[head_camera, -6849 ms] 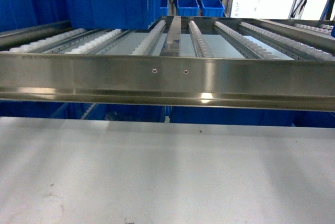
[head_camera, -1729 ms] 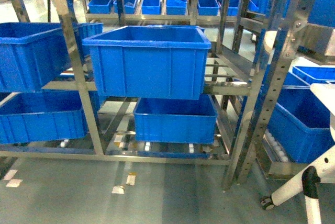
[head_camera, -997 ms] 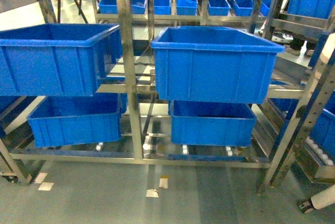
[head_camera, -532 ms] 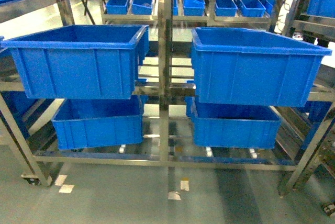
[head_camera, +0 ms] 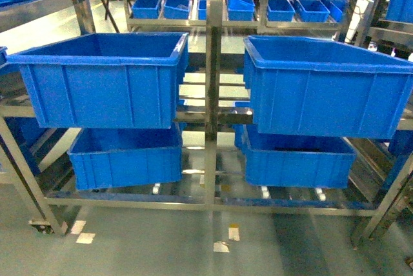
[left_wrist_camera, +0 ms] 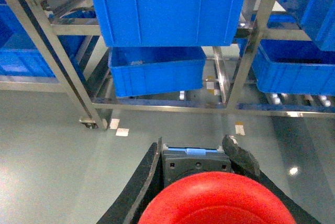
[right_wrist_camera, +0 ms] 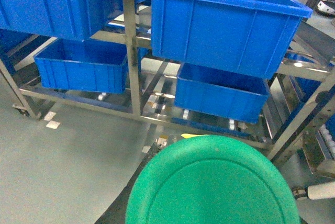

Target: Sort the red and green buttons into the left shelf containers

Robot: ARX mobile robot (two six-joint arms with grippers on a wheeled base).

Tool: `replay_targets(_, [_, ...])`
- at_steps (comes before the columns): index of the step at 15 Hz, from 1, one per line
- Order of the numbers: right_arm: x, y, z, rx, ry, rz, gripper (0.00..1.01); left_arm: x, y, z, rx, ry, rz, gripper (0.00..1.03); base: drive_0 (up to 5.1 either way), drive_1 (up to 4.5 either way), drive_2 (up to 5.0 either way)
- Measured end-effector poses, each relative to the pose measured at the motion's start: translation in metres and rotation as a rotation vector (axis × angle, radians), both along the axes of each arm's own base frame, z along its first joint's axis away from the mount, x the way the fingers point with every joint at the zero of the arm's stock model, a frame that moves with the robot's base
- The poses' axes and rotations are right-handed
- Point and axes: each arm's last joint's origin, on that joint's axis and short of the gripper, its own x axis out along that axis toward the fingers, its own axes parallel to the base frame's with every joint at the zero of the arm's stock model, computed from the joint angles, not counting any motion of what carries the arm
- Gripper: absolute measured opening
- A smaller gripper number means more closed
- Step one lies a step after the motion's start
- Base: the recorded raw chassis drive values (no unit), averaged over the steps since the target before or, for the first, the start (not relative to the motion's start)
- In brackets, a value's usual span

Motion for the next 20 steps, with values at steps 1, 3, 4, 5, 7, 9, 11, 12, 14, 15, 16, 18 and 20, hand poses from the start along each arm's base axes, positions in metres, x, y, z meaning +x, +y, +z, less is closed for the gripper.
replay_targets(1, [0.0000,0.0000,0.0005,-0.001,-0.006,0.000,0.26,0.0002,-0.0001,-0.0007,0.002,0.006,0.000,0.28,0.0,4.26,-4.2])
replay_targets(3, [0.0000,0.0000,0.0004,-0.001,-0.004,0.000,0.26,0.0001,0.0000,-0.0007,0.002,0.006,0.000,0.28,-0.1,4.17,-4.3])
replay_targets(4, [0.0000,0.0000,0.0004,-0.001,-0.004,0.000,0.26,0.0003,0.0000,-0.0003,0.000,0.001,0.001,0.28,-0.1,4.14,-4.3])
replay_targets(5, [0.0001,0.0000,0.0005,-0.001,-0.005,0.000,0.26,0.0002,0.0000,-0.0005,0.001,0.004,0.000,0.28,0.0,4.29,-4.2])
replay_targets(7, [0.0000,0.0000,0.0004,-0.001,-0.005,0.000,0.26,0.0001,0.0000,-0.0005,0.001,0.004,0.000,0.28,0.0,4.24,-4.3])
replay_targets(9, [0.0001,0.0000,0.0001,0.000,-0.001,0.000,0.26,0.0002,0.0000,-0.0007,0.002,0.006,0.000,0.28,-0.1,4.20,-4.3])
replay_targets(11, [0.0001,0.0000,0.0006,-0.001,-0.006,0.000,0.26,0.0002,0.0000,-0.0004,0.001,0.003,0.001,0.28,-0.1,4.19,-4.4])
replay_targets(12, [0.0000,0.0000,0.0001,0.000,-0.002,0.000,0.26,0.0003,0.0000,-0.0004,0.001,0.003,0.001,0.28,-0.2,4.14,-4.5])
replay_targets(14, [0.0000,0.0000,0.0003,-0.001,-0.003,0.000,0.26,0.0002,0.0000,-0.0005,0.001,0.004,0.001,0.28,-0.1,4.24,-4.4])
replay_targets(15, [0.0000,0.0000,0.0005,-0.001,-0.005,0.000,0.26,0.0003,0.0000,-0.0003,0.000,0.002,0.000,0.28,-0.1,4.25,-4.4])
replay_targets(16, [0.0000,0.0000,0.0002,0.000,-0.003,0.000,0.26,0.0003,0.0000,-0.0004,0.001,0.003,0.001,0.28,0.0,4.28,-4.4])
replay_targets(18, [0.0000,0.0000,0.0002,-0.001,-0.002,0.000,0.26,0.0003,0.0000,-0.0004,0.001,0.003,0.001,0.28,0.0,4.34,-4.3])
replay_targets(20, [0.0001,0.0000,0.0004,-0.001,-0.004,0.000,0.26,0.0002,0.0001,-0.0008,0.002,0.006,0.001,0.28,0.0,4.35,-4.3])
